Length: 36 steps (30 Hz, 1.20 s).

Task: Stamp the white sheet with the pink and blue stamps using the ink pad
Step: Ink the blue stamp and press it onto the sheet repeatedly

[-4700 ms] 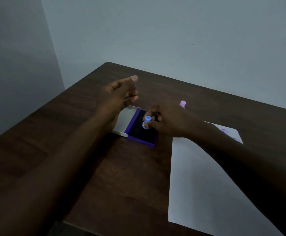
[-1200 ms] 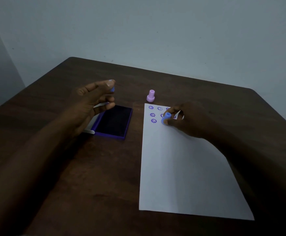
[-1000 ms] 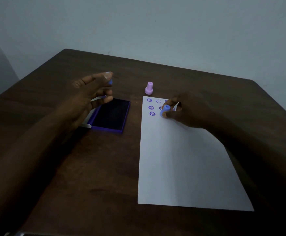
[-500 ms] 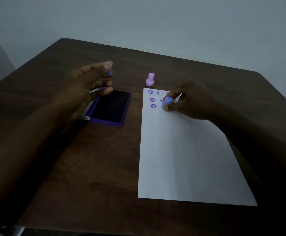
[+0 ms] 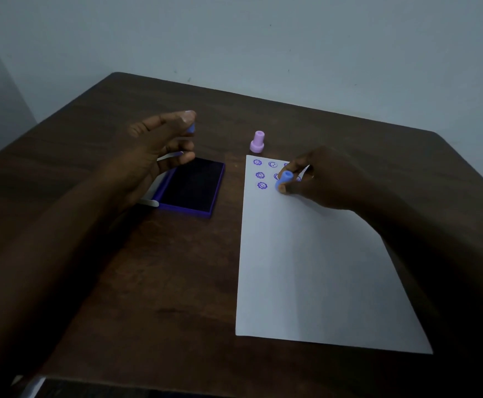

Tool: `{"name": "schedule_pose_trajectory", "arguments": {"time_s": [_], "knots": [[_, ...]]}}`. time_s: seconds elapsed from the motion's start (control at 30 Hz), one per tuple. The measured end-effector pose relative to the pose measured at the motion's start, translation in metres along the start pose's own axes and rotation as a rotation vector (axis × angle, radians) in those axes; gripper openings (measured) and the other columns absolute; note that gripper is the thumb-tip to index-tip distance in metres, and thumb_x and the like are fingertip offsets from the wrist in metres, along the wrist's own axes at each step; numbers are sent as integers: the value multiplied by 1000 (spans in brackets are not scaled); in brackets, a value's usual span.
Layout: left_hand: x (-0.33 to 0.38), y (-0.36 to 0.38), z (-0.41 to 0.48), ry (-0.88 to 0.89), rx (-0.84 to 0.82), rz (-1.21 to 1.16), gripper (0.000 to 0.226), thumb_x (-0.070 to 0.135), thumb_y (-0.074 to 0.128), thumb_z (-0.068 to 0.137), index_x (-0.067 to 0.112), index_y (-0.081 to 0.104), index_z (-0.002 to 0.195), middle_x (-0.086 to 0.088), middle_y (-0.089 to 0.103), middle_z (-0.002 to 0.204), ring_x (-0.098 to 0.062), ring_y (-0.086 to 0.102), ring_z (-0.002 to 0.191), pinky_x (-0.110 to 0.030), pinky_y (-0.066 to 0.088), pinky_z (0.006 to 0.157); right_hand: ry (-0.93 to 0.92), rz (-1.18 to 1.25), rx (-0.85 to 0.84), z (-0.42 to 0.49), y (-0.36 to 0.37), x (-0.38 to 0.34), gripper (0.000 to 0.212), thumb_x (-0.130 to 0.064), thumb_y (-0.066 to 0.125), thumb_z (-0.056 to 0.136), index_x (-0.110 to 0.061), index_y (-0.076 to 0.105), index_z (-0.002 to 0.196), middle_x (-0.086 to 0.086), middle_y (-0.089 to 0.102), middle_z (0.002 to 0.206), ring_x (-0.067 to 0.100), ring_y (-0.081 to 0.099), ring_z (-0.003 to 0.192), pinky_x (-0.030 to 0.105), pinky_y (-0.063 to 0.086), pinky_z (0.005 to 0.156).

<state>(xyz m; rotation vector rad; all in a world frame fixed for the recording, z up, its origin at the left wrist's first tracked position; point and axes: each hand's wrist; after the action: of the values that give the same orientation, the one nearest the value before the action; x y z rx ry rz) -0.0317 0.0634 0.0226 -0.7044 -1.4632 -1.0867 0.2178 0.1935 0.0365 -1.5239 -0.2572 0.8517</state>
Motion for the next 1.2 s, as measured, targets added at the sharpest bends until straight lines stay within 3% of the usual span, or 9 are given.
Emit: {"name": "schedule_pose_trajectory", "arguments": {"time_s": [0.13,0.2,0.27,0.33,0.43,0.57,0.67,0.97,1.2], "knots": [[4,0,-4,-9,4,-23,42,37,74,68,19,71,105,9,72,81,-3,68,72,-18,56,66,22,108,18,-3,-8,2,17,-38,81,72,-29,77,87,-20,68,69,-2,56,58,24,45,60],[4,-2,-5,-16,3,-25,43,37,74,67,20,71,106,9,72,81,-4,68,73,-18,56,66,56,441,141,-7,-17,1,18,-29,79,77,-19,77,92,-12,72,75,-6,60,58,17,46,56],[4,-3,-6,-14,-8,-26,42,36,74,69,20,72,107,9,72,84,-5,68,75,-19,56,68,99,767,216,-9,-27,-3,22,-26,73,82,-12,75,99,-7,75,91,-1,65,72,15,47,62],[5,-1,-7,-13,-29,-23,40,33,74,72,20,71,109,7,72,88,-5,68,79,-19,56,70,168,974,156,-7,-31,-10,22,-29,66,86,-16,73,103,-9,71,95,5,60,70,17,43,63],[7,-1,-9,-23,-80,-25,37,23,72,72,24,71,109,6,75,91,-6,72,83,-19,57,71,335,1309,10,-3,-23,-22,12,-24,64,88,-21,73,94,-7,73,84,7,65,67,22,48,65],[8,1,-15,-16,-120,-80,40,11,70,69,22,70,107,2,77,98,-10,75,89,-20,57,72,352,1562,-142,-1,-5,-35,21,-16,65,86,-9,71,105,5,76,88,12,70,72,22,57,63],[9,2,-17,-17,-133,-88,42,7,71,67,20,71,106,1,78,97,-12,75,89,-21,58,73,330,1580,-176,1,5,-43,35,-13,66,84,-7,66,118,12,74,101,16,71,76,25,58,65],[11,5,-21,-17,-143,-20,42,8,75,61,20,73,101,3,76,90,-10,73,82,-23,60,72,54,1166,-132,4,5,-77,19,-15,69,84,-20,74,101,8,73,90,15,64,78,29,56,76],[10,5,-24,-10,-163,10,42,8,76,61,20,75,101,-4,79,97,-15,75,87,-25,61,75,7,1082,-105,3,8,-85,19,-14,71,83,-17,74,102,4,76,88,12,68,75,30,56,76]]}}
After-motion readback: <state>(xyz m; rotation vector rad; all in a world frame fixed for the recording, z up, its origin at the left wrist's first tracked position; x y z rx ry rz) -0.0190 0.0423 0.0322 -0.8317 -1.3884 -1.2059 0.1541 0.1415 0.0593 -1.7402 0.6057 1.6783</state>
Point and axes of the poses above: each hand's wrist, its own z-axis towards the middle knuckle, its own y-axis out of the palm, x = y × z
